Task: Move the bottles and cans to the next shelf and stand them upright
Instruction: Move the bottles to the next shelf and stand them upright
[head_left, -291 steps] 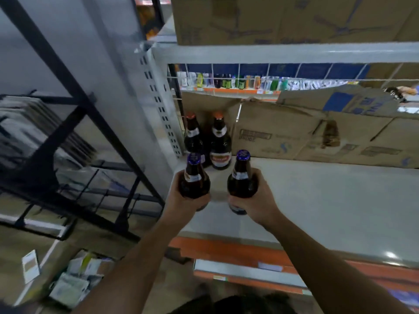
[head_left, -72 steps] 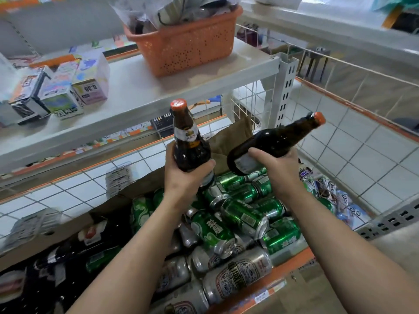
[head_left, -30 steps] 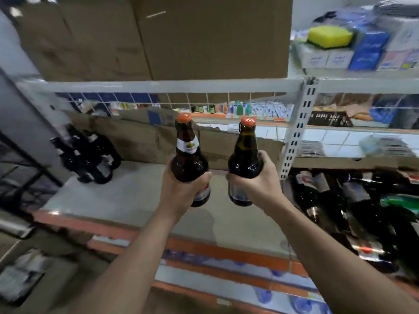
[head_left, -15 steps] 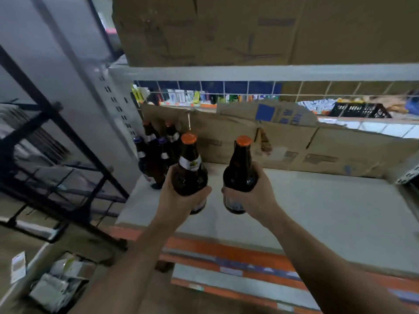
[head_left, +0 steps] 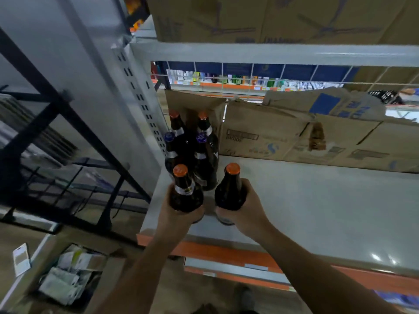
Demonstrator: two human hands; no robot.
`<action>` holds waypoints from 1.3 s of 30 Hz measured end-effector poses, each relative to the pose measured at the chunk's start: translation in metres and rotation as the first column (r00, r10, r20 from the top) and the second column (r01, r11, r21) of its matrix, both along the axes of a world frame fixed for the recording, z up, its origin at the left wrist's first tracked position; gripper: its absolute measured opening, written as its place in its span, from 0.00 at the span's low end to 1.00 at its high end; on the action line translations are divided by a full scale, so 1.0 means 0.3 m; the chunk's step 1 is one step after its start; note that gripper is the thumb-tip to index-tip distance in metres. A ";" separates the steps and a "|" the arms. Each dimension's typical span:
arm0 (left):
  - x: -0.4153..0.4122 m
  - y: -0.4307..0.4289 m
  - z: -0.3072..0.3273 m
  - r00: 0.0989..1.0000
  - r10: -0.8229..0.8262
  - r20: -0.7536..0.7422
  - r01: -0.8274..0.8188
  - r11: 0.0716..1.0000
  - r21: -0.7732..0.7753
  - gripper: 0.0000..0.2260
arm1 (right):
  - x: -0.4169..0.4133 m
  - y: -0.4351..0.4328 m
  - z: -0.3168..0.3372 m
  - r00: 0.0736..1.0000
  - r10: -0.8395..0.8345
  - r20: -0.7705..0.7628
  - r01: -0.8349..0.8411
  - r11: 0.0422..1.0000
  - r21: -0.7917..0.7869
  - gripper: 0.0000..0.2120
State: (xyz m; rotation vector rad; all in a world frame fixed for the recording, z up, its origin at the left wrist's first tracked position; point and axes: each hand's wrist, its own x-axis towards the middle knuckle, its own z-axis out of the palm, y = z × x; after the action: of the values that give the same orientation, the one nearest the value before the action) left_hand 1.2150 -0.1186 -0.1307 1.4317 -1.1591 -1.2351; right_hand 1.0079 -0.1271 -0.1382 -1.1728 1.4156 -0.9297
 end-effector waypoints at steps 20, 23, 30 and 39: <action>0.245 -0.070 -0.136 0.966 -0.255 -0.038 0.257 0.965 0.052 0.31 | 0.172 0.037 -0.064 0.958 0.016 -0.287 -0.042 0.996 -0.083 0.40; 0.249 -0.074 -0.133 0.969 -0.244 0.041 0.240 0.967 0.086 0.28 | 0.193 0.039 -0.059 0.947 -0.015 -0.321 0.001 0.999 -0.045 0.35; 0.231 -0.163 -0.063 0.946 -0.294 0.138 0.285 0.955 0.077 0.14 | 0.214 -0.051 -0.049 0.938 0.008 -0.346 -0.018 0.999 -0.026 0.36; 0.261 -0.187 -0.170 0.927 -0.320 0.195 0.314 0.948 0.058 0.31 | 0.205 -0.055 -0.072 0.946 0.000 -0.324 -0.009 1.000 -0.027 0.37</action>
State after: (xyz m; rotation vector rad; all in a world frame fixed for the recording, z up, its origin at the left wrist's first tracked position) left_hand 1.2932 -0.1749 -0.1816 1.4532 -1.5682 -1.3490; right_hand 1.0696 -0.1435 -0.1599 -1.3972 1.6637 -0.7790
